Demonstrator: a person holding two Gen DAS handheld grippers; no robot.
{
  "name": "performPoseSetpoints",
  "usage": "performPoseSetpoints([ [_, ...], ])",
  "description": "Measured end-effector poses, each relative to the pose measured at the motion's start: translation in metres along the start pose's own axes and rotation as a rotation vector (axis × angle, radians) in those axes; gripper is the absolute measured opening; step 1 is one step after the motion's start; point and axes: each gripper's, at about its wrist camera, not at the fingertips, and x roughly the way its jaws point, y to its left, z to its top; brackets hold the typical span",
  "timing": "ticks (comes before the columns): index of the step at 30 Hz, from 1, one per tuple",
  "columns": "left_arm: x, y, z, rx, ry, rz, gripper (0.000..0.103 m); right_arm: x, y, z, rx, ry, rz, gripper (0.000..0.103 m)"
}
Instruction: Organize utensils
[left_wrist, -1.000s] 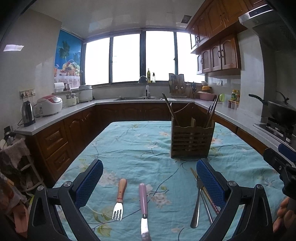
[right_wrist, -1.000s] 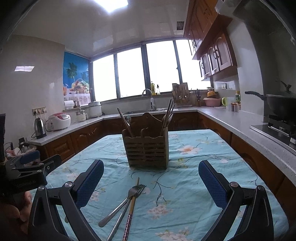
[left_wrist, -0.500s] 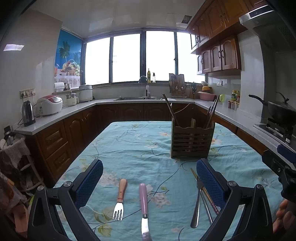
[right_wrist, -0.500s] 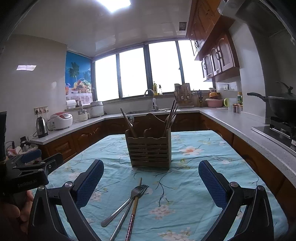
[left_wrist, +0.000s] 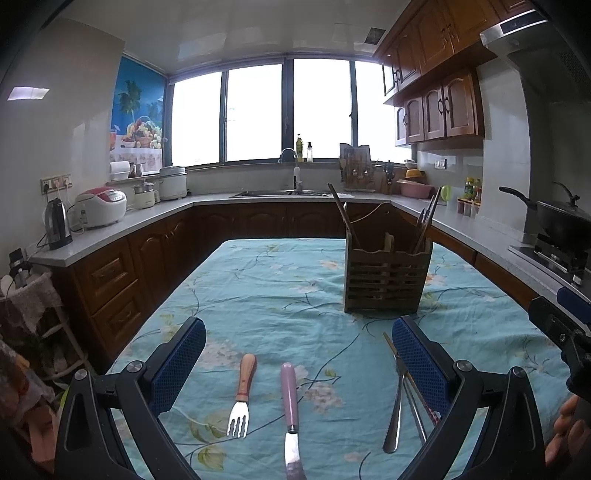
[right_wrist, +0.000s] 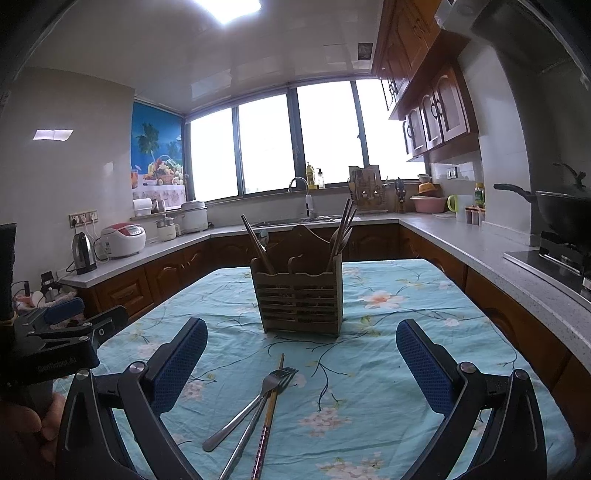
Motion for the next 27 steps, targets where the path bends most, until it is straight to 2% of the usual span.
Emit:
performPoseSetpoints([
  [27, -0.0032, -0.0037, -0.0055, 0.019, -0.022, -0.004, 0.102, 0.0006, 0.0012, -0.0012, 0.0, 0.0, -0.003, 0.103],
])
